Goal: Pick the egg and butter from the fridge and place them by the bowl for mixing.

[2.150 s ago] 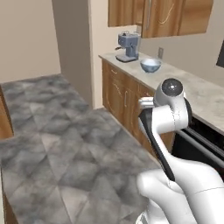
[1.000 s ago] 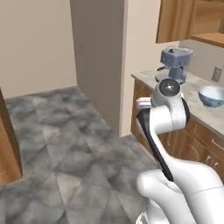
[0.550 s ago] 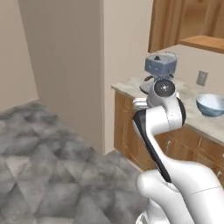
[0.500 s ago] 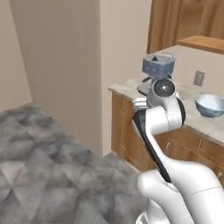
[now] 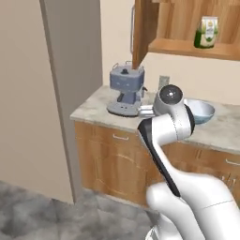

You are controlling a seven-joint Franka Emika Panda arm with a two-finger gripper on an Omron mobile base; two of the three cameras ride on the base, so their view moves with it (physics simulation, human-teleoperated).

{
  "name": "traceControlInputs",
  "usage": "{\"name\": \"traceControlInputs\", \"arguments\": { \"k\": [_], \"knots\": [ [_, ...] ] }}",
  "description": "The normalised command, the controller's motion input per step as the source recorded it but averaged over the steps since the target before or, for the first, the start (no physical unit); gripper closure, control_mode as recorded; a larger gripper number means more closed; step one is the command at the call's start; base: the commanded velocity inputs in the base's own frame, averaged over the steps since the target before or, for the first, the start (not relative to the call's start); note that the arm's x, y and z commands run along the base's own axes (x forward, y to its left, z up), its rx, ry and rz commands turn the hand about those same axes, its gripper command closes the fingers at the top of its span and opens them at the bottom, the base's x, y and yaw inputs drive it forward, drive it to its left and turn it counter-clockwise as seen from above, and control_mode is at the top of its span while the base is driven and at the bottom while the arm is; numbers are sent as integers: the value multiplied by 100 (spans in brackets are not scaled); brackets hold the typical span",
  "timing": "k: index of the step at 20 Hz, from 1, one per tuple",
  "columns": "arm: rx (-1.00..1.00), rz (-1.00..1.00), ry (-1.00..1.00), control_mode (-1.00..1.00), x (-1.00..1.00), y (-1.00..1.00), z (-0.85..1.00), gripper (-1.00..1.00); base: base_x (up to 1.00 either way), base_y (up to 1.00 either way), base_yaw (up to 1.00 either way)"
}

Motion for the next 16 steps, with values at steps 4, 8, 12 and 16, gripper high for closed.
{"name": "traceControlInputs", "arguments": {
  "k": [4, 8, 12, 16],
  "knots": [
    [0, 0, 0, 100, 0, 0, 0, 100, 30, 6, -85],
    [0, 0, 0, 100, 0, 0, 0, 100, 69, 28, -67],
    [0, 0, 0, 100, 0, 0, 0, 100, 100, 75, -46],
    [0, 0, 0, 100, 0, 0, 0, 100, 100, 86, -42]
  ]
}}
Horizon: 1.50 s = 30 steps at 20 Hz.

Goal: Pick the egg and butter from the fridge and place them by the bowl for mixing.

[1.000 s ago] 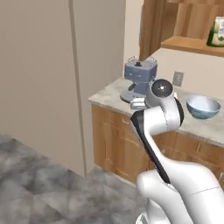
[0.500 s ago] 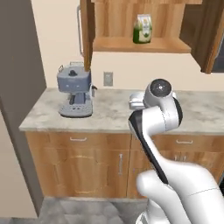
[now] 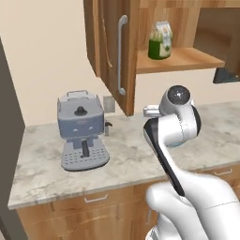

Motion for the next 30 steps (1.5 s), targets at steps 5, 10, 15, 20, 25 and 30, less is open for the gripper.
{"name": "traceControlInputs", "arguments": {
  "k": [5, 10, 15, 20, 25, 30],
  "knots": [
    [0, 0, 0, 100, 0, 0, 0, 100, 23, 18, -10],
    [0, 0, 0, 100, 0, 0, 0, 100, -16, -41, 3],
    [0, 0, 2, -100, 3, 0, 0, 100, 0, 0, 0],
    [14, 20, 29, -100, 4, -2, -14, 100, 0, 0, 0],
    [7, 5, 6, -100, 0, -1, -12, 100, 0, 0, 0],
    [0, 7, 14, -100, 0, 19, -53, 100, 0, 0, 0]
  ]
}}
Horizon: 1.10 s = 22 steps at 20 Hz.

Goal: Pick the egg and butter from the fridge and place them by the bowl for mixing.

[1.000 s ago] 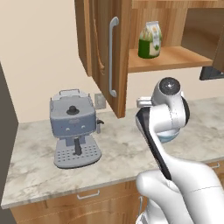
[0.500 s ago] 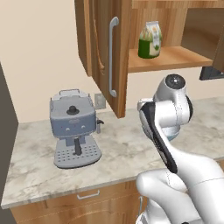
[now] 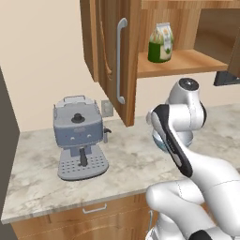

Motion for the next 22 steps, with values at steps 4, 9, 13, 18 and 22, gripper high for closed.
{"name": "traceControlInputs", "arguments": {
  "k": [4, 9, 13, 18, 22],
  "knots": [
    [0, 9, 20, -100, 1, 30, -61, 100, 0, 0, 0],
    [0, 8, 22, -100, 13, 20, -68, 100, 0, 0, 0],
    [0, 11, 5, -100, 13, 18, -46, 100, 0, 0, 0],
    [-3, 7, -3, -100, 12, 10, -22, 100, 0, 0, 0],
    [-1, 0, -4, -100, 18, 0, -14, 100, 0, 0, 0]
  ]
}}
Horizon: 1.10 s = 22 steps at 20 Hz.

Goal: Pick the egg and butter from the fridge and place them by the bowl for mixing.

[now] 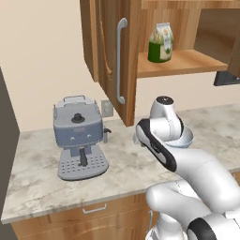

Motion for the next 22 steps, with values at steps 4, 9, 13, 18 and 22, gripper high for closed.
{"name": "traceControlInputs", "arguments": {
  "k": [4, 9, 13, 18, 22],
  "knots": [
    [0, 0, -3, -100, 32, 0, -21, 100, 0, 0, 0],
    [0, -2, 0, -100, 42, 7, -4, 100, 0, 0, 0],
    [0, 0, 2, -100, 46, 0, -12, 100, 0, 0, 0],
    [-7, 0, 14, -100, 44, 17, -44, 100, 0, 0, 0],
    [-6, 0, 8, -100, 41, 11, -24, 100, 0, 0, 0]
  ]
}}
